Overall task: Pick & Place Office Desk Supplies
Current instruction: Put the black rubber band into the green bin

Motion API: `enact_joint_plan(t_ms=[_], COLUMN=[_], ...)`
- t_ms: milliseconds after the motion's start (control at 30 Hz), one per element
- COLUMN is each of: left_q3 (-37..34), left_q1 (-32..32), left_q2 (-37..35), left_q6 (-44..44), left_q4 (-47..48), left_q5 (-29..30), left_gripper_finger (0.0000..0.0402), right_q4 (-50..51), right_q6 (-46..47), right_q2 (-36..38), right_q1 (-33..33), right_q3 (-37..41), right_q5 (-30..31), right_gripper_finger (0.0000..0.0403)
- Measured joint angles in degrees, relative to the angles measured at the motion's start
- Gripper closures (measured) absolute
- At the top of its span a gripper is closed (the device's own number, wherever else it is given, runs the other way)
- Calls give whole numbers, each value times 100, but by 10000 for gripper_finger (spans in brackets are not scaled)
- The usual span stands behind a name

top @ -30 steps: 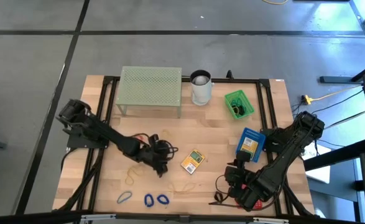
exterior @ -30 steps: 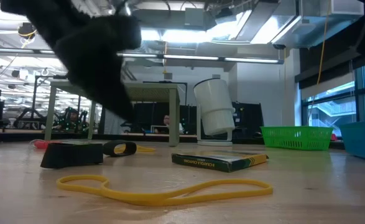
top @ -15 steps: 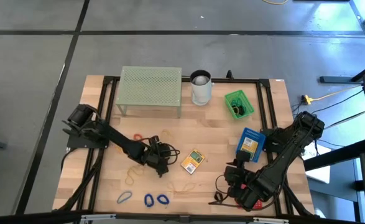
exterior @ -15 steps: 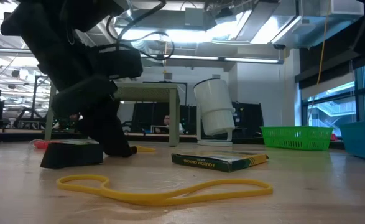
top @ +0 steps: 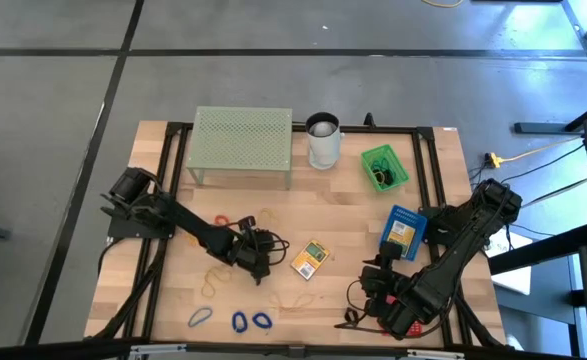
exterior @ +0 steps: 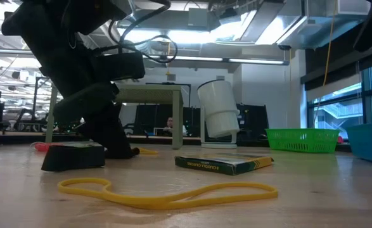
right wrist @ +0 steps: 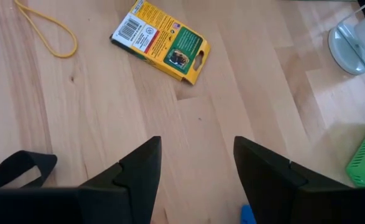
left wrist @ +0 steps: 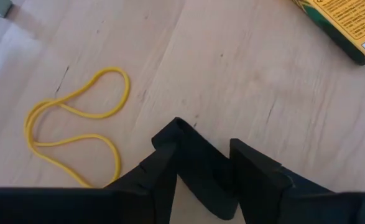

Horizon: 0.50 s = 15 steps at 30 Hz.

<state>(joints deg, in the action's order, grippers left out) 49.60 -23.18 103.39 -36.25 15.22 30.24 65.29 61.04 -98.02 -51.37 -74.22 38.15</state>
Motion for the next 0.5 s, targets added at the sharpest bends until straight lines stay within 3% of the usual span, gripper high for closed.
enact_joint_plan(t_ms=[500], left_q3=[-9], left_q1=[9], left_q2=[-35], left_q6=[28], left_q4=[250], left_q5=[70], left_gripper_finger=[176], right_q4=[-13], right_q6=[-2], right_q2=[0], right_q1=[0], right_q3=[0], right_q5=[0], right_gripper_finger=[200])
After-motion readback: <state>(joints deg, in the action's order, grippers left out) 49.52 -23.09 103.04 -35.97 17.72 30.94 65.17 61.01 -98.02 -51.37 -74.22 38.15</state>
